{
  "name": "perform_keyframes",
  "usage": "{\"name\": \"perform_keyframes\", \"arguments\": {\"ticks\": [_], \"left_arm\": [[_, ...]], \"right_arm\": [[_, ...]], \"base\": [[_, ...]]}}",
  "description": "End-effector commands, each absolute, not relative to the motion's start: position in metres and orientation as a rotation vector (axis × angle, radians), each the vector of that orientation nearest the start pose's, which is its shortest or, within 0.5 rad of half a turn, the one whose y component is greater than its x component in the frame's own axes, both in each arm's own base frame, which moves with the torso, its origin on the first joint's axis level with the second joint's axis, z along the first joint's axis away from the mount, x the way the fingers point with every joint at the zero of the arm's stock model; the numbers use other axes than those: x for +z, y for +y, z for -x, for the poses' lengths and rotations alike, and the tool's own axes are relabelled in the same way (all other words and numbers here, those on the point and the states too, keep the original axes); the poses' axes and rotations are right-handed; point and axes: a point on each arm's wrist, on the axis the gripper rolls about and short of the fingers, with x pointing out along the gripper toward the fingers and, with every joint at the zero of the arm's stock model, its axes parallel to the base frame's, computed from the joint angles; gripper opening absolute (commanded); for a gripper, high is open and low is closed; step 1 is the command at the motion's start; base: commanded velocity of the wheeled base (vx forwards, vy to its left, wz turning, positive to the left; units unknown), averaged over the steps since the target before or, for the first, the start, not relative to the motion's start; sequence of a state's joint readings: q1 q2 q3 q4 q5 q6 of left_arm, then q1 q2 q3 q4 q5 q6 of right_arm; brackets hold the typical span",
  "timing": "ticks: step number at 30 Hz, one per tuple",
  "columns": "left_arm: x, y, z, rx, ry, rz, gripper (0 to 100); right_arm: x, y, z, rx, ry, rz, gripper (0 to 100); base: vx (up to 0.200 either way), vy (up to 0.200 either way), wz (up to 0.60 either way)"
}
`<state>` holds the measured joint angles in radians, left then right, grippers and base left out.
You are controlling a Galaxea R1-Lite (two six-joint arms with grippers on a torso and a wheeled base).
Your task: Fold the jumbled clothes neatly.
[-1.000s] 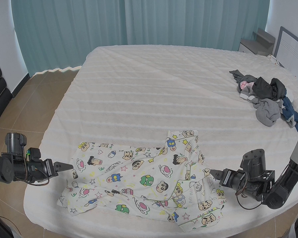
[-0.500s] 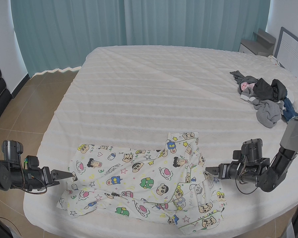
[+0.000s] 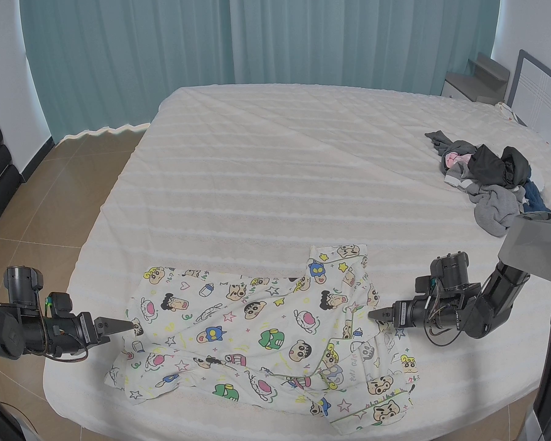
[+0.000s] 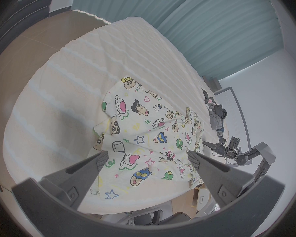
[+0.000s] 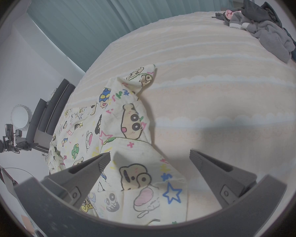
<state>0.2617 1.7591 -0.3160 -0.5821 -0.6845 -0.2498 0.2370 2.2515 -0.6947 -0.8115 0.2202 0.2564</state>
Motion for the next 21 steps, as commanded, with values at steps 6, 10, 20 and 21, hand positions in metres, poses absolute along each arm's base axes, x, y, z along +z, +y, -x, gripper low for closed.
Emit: {"name": "perform_keyframes", "arguments": {"ticks": [6, 10, 20, 21], "left_arm": [[0.052, 0.043, -0.214, -0.295, 0.846, 0.639, 100], [0.052, 0.043, -0.214, -0.295, 0.846, 0.639, 100], [0.052, 0.043, -0.214, -0.294, 0.846, 0.639, 100], [0.052, 0.043, -0.214, -0.294, 0.846, 0.639, 100]], "right_arm": [[-0.019, 0.090, -0.328, 0.347, 0.835, -0.226, 0], [-0.018, 0.090, -0.328, 0.347, 0.833, -0.227, 0], [-0.005, 0.081, -0.319, 0.328, 0.818, -0.242, 0], [-0.004, 0.079, -0.318, 0.322, 0.817, -0.243, 0]], "base": [[0.000, 0.000, 0.00], [0.000, 0.000, 0.00], [0.000, 0.000, 0.00], [0.000, 0.000, 0.00]]}}
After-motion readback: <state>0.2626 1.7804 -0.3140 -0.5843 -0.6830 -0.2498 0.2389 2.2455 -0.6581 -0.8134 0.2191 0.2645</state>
